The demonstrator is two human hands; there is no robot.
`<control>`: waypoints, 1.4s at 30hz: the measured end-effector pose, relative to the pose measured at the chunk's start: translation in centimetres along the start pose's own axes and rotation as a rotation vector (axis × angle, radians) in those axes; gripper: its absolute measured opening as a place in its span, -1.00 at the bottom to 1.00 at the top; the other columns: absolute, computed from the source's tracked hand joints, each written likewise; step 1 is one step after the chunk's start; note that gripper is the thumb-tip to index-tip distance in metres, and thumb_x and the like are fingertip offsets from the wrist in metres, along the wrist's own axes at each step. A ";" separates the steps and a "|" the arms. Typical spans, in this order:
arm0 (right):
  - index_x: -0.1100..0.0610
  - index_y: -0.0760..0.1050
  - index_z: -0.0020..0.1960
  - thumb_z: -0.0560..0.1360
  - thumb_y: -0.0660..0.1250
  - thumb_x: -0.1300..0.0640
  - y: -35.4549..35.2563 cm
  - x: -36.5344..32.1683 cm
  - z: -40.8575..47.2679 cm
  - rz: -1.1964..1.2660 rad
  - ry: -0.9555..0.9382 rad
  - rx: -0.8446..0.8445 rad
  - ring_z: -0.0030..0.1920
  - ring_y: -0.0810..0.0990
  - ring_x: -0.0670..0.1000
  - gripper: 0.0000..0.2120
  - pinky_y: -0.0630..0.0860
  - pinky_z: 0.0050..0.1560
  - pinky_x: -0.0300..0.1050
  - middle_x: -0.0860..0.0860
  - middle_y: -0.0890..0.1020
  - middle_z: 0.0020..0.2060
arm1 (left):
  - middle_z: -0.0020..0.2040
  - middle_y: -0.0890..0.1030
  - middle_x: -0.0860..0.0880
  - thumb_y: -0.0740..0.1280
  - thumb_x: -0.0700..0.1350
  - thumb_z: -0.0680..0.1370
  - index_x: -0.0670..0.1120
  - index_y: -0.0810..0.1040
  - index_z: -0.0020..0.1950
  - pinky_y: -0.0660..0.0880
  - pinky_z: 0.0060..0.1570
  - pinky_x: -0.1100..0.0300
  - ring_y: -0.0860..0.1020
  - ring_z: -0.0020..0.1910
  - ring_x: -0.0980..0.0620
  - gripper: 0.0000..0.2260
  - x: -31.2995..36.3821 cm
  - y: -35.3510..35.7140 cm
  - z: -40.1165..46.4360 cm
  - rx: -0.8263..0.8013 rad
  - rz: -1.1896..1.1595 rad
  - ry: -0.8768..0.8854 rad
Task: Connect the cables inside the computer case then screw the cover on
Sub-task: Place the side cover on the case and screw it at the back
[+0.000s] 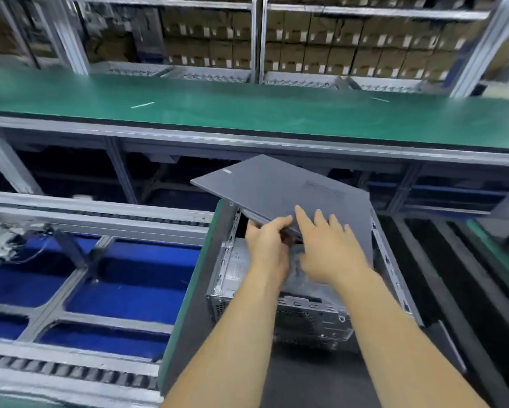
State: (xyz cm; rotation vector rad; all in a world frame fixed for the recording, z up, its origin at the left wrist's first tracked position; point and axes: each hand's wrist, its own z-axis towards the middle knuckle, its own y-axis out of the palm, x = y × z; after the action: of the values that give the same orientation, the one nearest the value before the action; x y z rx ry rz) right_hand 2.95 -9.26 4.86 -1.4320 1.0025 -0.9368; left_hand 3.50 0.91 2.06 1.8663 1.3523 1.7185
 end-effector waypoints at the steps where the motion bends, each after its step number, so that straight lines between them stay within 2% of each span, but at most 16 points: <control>1: 0.03 -0.01 0.60 0.58 0.28 0.11 -0.1 0.3 -0.2 -0.029 0.027 0.103 0.44 0.32 0.29 -0.30 0.30 0.43 0.21 0.21 0.34 0.46 | -0.20 0.66 -0.12 0.37 -0.39 0.39 -0.10 0.54 0.02 0.51 -0.40 0.15 0.62 -0.32 -0.06 -0.71 -0.5 0.1 -0.8 0.019 0.051 0.009; 3: 0.07 0.35 0.23 0.53 0.28 0.25 0.0 1.3 -0.7 -0.082 0.002 0.333 0.03 0.51 0.17 -0.69 0.48 0.09 0.05 0.06 0.54 -0.01 | -0.27 0.60 -0.12 0.38 -0.22 0.40 -0.13 0.52 -0.11 0.48 -0.43 0.14 0.57 -0.37 -0.06 -0.89 -1.2 0.2 -2.2 0.095 0.212 0.062; 5: 0.08 0.38 -0.01 0.45 0.31 0.35 0.8 2.7 -1.3 -0.096 -0.052 0.469 -0.22 0.40 0.14 -0.77 0.32 -0.22 -0.01 0.00 0.41 -0.27 | -0.42 0.47 -0.06 0.31 -0.01 0.48 -0.19 0.41 -0.31 0.38 -0.41 0.14 0.43 -0.44 0.00 -0.71 -1.8 -0.3 -3.3 0.184 0.499 0.221; 8: 0.20 0.61 0.01 0.25 0.44 0.46 2.3 5.5 -1.6 -0.095 -0.106 0.613 -0.30 0.54 0.19 -0.63 0.38 -0.36 -0.03 0.11 0.59 -0.30 | -0.57 0.26 0.07 0.21 0.06 0.55 -0.07 0.20 -0.46 0.17 -0.44 0.16 0.20 -0.53 0.09 -0.56 -2.2 -1.3 -4.9 0.344 0.933 0.716; 10: 0.22 0.67 0.11 0.21 0.52 0.48 3.7 7.3 -2.2 -0.055 -0.151 0.608 -0.15 0.68 0.24 -0.52 0.61 -0.19 0.10 0.17 0.71 -0.11 | -0.56 0.26 0.07 0.26 -0.03 0.53 -0.05 0.24 -0.46 0.17 -0.49 0.16 0.21 -0.53 0.05 -0.62 -2.1 -1.1 -5.9 0.280 1.068 1.125; 12: 0.20 0.69 0.14 0.17 0.63 0.41 5.1 8.7 -3.2 -0.019 -0.201 0.583 -0.03 0.72 0.25 -0.45 0.66 -0.05 0.20 0.18 0.73 0.02 | -0.53 0.35 0.03 0.29 -0.08 0.51 -0.10 0.34 -0.44 0.23 -0.51 0.17 0.29 -0.51 0.00 -0.67 -2.3 -0.3 -6.0 0.177 1.219 1.323; 14: 0.16 0.71 0.12 0.09 0.74 0.25 6.2 9.6 -4.5 0.021 -0.246 0.532 0.02 0.72 0.24 -0.39 0.66 -0.03 0.23 0.14 0.73 0.04 | -0.43 0.48 0.03 0.30 -0.06 0.51 -0.11 0.46 -0.34 0.37 -0.43 0.13 0.41 -0.39 -0.03 -0.75 -2.4 0.6 -5.8 0.047 1.429 1.247; 16: 0.12 0.73 0.09 0.05 0.76 0.01 6.8 10.2 -5.4 0.035 -0.323 0.492 0.02 0.73 0.22 -0.37 0.67 -0.04 0.22 0.11 0.74 0.03 | -0.15 0.61 0.04 0.29 0.02 0.55 -0.06 0.59 -0.09 0.49 -0.14 0.04 0.51 -0.13 -0.03 -0.82 -2.4 0.9 -5.2 -0.093 1.633 1.003; 18: 0.08 0.72 0.13 0.11 0.67 -0.17 7.1 11.1 -5.9 0.078 -0.356 0.388 0.13 0.69 0.19 -0.35 0.62 0.10 0.13 0.06 0.71 0.12 | 0.14 0.60 0.05 0.24 0.12 0.58 0.01 0.57 0.20 0.46 0.09 0.03 0.50 0.12 -0.02 -0.70 -2.1 0.5 -4.4 -0.162 1.738 0.769; 21: -0.08 0.55 0.38 0.24 0.44 -0.41 7.4 11.4 -7.1 0.216 -0.260 0.094 0.51 0.34 0.03 -0.22 0.21 0.48 -0.11 -0.11 0.45 0.45 | 0.34 0.53 0.05 0.15 0.21 0.58 0.08 0.47 0.39 0.41 0.20 0.01 0.45 0.30 -0.06 -0.57 -1.7 -0.9 -3.4 -0.192 1.850 0.563; 25: -0.31 0.04 0.59 0.11 0.10 -0.67 8.8 8.1 -7.2 0.127 -0.197 0.002 0.62 -0.20 0.07 0.10 -0.16 0.59 0.14 -0.05 -0.11 0.63 | 0.60 0.19 0.00 0.06 0.26 0.62 0.11 0.23 0.57 0.13 0.50 -0.06 0.14 0.57 -0.06 -0.46 -2.1 -4.1 -2.4 -0.388 2.076 0.287; 27: -0.33 -0.20 0.58 0.20 0.11 -0.67 9.1 6.2 -6.8 0.019 -0.144 -0.015 0.60 -0.30 0.16 0.08 -0.22 0.56 0.27 -0.01 -0.26 0.62 | 0.64 0.02 0.01 -0.01 0.23 0.65 0.11 0.11 0.61 -0.07 0.55 -0.05 -0.03 0.60 -0.04 -0.46 -2.4 -5.5 -2.0 -0.471 2.143 0.279; 29: -0.29 -0.24 0.59 0.29 0.08 -0.64 9.4 5.0 -6.7 -0.053 -0.103 -0.005 0.61 -0.21 0.23 0.02 -0.15 0.53 0.36 0.05 -0.16 0.64 | 0.64 -0.06 0.03 -0.05 0.24 0.66 0.11 0.04 0.62 -0.16 0.55 -0.03 -0.11 0.61 -0.01 -0.46 -2.4 -6.2 -1.6 -0.504 2.154 0.299; 34: -0.21 -0.29 0.60 0.38 -0.05 -0.59 10.0 2.2 -7.1 -0.131 -0.064 0.035 0.60 -0.09 0.31 -0.05 -0.03 0.47 0.45 0.14 -0.06 0.63 | 0.64 -0.03 0.04 -0.07 0.22 0.66 0.12 0.07 0.61 -0.14 0.55 -0.06 -0.08 0.60 -0.02 -0.48 -1.4 -6.5 -0.3 -0.525 2.169 0.361; 40: -0.20 -0.25 0.61 0.42 -0.01 -0.55 9.8 0.8 -8.0 -0.126 0.000 0.040 0.60 -0.04 0.29 -0.09 0.03 0.47 0.45 0.15 -0.02 0.63 | 0.63 0.02 0.02 -0.05 0.22 0.66 0.12 0.10 0.60 -0.12 0.55 -0.06 -0.04 0.60 -0.04 -0.48 -0.5 -6.6 0.1 -0.561 2.178 0.394; 42: -0.20 -0.07 0.63 0.41 0.11 -0.53 9.3 0.7 -8.5 -0.104 0.004 0.066 0.59 0.07 0.31 -0.10 0.09 0.43 0.49 0.17 0.11 0.61 | 0.64 0.01 0.01 -0.06 0.22 0.65 0.12 0.09 0.61 -0.12 0.55 -0.07 -0.05 0.60 -0.05 -0.48 -0.8 -6.7 -0.2 -0.557 2.183 0.411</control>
State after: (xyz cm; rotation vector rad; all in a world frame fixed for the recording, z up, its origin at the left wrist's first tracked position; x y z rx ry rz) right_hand -5.57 -13.16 -3.62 -1.4379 0.8988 -1.0396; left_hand 0.51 3.78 -3.23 2.3373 -2.0431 2.4418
